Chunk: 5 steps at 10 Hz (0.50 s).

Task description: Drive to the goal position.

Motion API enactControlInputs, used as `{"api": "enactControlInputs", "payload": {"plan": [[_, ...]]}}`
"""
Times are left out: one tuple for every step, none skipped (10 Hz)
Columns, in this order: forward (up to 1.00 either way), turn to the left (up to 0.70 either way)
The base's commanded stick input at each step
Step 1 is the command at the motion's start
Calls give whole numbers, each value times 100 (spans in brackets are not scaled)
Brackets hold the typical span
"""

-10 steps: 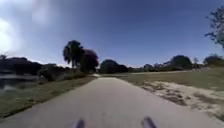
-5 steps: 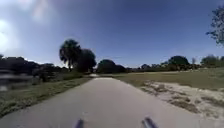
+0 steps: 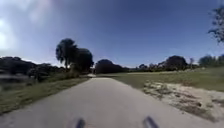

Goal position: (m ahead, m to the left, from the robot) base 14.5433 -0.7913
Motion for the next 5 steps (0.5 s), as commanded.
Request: {"api": "enactControlInputs", "payload": {"plan": [[70, 35], [70, 35], [70, 35], [70, 21], [70, 5]]}}
